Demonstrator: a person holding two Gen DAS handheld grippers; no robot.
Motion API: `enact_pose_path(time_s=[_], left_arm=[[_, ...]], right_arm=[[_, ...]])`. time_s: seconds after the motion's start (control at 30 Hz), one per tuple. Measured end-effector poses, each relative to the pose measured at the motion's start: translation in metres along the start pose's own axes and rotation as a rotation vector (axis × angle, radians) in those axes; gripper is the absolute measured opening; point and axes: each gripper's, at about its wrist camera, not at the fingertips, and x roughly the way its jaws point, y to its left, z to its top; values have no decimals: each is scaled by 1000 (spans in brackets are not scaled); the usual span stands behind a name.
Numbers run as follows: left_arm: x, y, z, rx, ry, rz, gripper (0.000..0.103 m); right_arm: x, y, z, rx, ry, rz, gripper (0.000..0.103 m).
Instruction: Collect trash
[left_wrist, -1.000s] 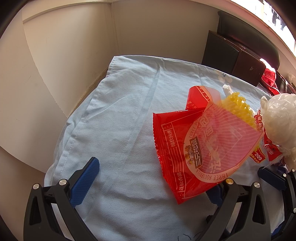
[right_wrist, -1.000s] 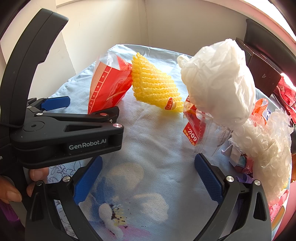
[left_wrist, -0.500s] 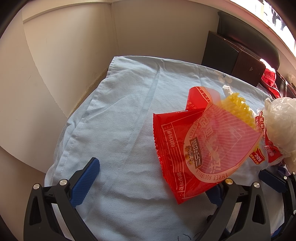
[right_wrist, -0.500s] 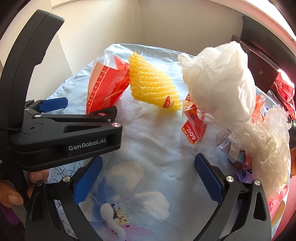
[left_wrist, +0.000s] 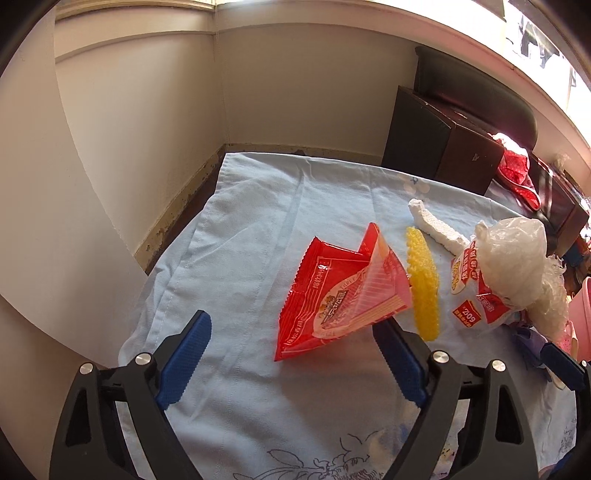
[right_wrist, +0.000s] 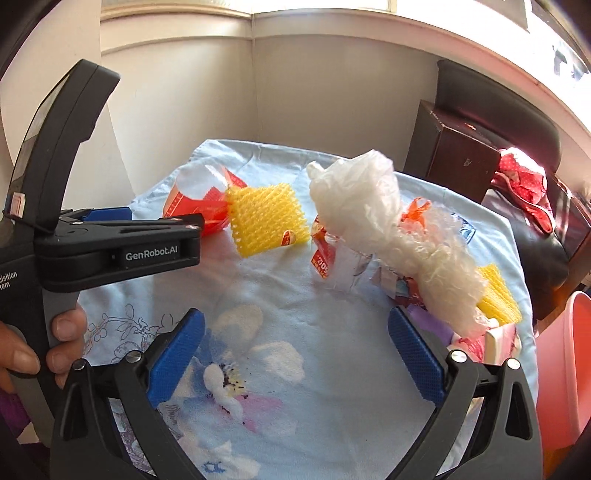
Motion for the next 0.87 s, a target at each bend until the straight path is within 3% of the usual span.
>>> enact_pose_path(time_s=[0.3,0.87], left_arm=[[-30,-8,-10,12,-25,-30,87],[-59,-15,-19,23,-66,-19,85]], right_arm=[[-35,-18,1,82,-133,-59,100],[-59,-29,-4,134,-193,-77,100]])
